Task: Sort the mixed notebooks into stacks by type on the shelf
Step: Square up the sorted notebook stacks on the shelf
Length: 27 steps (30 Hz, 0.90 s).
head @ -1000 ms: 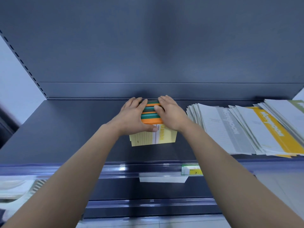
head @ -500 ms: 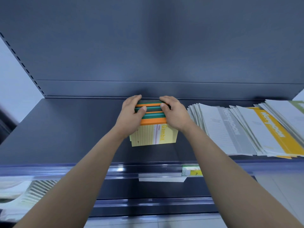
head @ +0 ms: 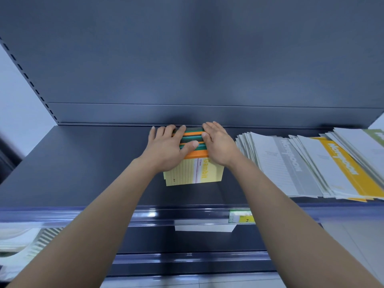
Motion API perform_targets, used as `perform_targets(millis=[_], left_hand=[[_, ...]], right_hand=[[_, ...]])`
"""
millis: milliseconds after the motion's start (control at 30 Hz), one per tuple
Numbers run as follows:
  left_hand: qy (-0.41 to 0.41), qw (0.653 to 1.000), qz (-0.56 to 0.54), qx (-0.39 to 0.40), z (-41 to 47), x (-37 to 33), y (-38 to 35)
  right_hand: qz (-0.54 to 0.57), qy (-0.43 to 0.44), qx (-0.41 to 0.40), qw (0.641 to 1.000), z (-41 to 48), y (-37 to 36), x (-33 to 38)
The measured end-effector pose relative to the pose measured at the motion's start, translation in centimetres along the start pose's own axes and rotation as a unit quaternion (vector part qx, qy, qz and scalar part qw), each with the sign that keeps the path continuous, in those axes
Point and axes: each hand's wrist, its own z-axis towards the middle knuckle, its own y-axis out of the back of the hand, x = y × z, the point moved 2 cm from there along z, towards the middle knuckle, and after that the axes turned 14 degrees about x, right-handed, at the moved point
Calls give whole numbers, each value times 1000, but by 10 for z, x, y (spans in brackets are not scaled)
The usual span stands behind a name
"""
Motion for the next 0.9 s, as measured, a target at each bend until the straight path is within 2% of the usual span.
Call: perform_targets(millis=[133, 233, 333, 433, 467, 533, 567, 600, 667, 733, 767, 800, 900], left_hand=[[-31, 996, 41, 70, 2, -5, 6], [-33, 996, 49, 64, 3, -12, 6], [-35, 999, 17, 25, 2, -12, 3], [-43, 999, 1, 12, 3, -9, 1], [-48, 999, -10, 8, 3, -9, 1], [-66, 992, -105, -4, 2, -6, 1], [-78, 975, -206, -20, 1, -4, 1], [-88, 939, -329, -44, -1, -1, 1], [-90, 824, -551, -92, -4, 3, 0], [-79, 706, -697, -103, -6, 7, -3], [-71, 663, -738, -105, -7, 7, -6], [-62, 639, -760, -103, -9, 4, -7], [-24, 648, -752, -118, -10, -3, -11]], right_hand=[[10, 5, -9, 1000, 1, 0, -2], [44, 16, -44, 998, 2, 0, -4], [214, -1, -89, 973, 1, 0, -8], [426, -49, -44, 902, -4, 1, -11], [443, -63, -26, 894, -6, 2, -10], [411, -70, -11, 909, -5, 3, -11], [400, -68, -13, 914, -3, 4, -11], [397, -68, -12, 915, -2, 3, -12], [409, -70, -2, 910, -2, 2, -12], [425, -71, 6, 903, -4, 2, -12], [430, -70, 6, 900, -4, 2, -12], [435, -69, 6, 898, -4, 2, -13], [455, -69, 12, 888, -2, 2, -13]])
